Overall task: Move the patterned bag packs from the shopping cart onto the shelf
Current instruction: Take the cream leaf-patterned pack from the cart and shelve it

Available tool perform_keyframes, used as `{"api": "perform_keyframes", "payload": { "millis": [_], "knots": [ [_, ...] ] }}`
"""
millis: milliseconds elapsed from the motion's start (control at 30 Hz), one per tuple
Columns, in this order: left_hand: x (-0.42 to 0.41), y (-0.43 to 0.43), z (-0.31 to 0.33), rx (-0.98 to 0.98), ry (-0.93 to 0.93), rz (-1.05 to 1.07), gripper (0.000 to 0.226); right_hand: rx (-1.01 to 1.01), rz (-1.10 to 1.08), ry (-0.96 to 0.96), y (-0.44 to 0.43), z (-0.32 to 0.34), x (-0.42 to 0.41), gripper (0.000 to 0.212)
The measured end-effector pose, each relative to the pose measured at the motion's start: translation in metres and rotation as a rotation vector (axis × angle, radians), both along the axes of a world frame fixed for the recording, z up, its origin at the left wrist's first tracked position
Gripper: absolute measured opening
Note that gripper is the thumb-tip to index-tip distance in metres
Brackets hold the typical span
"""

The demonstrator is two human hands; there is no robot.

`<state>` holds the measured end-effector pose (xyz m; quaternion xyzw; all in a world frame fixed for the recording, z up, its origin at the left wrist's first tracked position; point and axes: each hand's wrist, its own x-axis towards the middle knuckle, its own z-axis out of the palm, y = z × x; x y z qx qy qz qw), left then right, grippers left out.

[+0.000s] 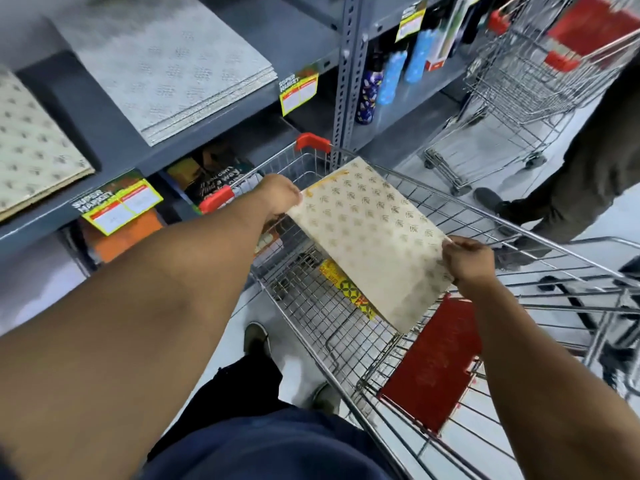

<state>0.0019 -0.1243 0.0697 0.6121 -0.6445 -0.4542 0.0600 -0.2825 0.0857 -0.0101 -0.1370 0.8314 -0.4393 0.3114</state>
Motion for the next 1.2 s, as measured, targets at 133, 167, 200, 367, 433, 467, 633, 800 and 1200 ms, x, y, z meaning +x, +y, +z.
{"api": "perform_keyframes", "payload": {
  "millis": [133,167,200,367,433,467,633,800,1200],
  "knots": [
    [-0.007,0.005,0.001,0.003,0.067,0.066,0.014,-0.032,-0.029,-0.068,0.003,-0.004,-0.005,0.015],
    [-0.008,0.007,0.0,0.043,0.097,0.093,0.013,-0.046,-0.044,-0.086,0.005,-0.007,-0.007,0.012],
    [-0.007,0.009,0.0,0.084,0.124,0.12,0.013,-0.06,-0.044,-0.107,0.005,-0.007,-0.006,0.015],
    [0.002,0.008,-0.006,0.093,0.162,0.183,0.017,-0.111,-0.055,-0.174,0.004,-0.002,-0.001,0.019],
    [0.004,0.007,-0.005,0.082,0.154,0.207,0.025,-0.129,-0.047,-0.18,0.004,0.006,0.002,0.007],
    [0.005,0.006,-0.004,0.078,0.145,0.203,0.024,-0.143,-0.029,-0.181,0.004,0.009,0.003,0.006],
    [0.015,0.0,0.008,0.081,0.191,0.193,0.026,-0.227,0.018,-0.233,0.004,0.028,0.009,0.01],
    [0.04,-0.015,0.05,0.045,0.339,0.215,0.02,-0.267,0.131,-0.305,-0.009,0.066,0.016,0.019],
    [0.218,-0.051,0.193,-0.228,0.883,0.663,0.007,-0.482,0.658,-0.415,-0.153,0.179,0.18,0.031]
  ]
}}
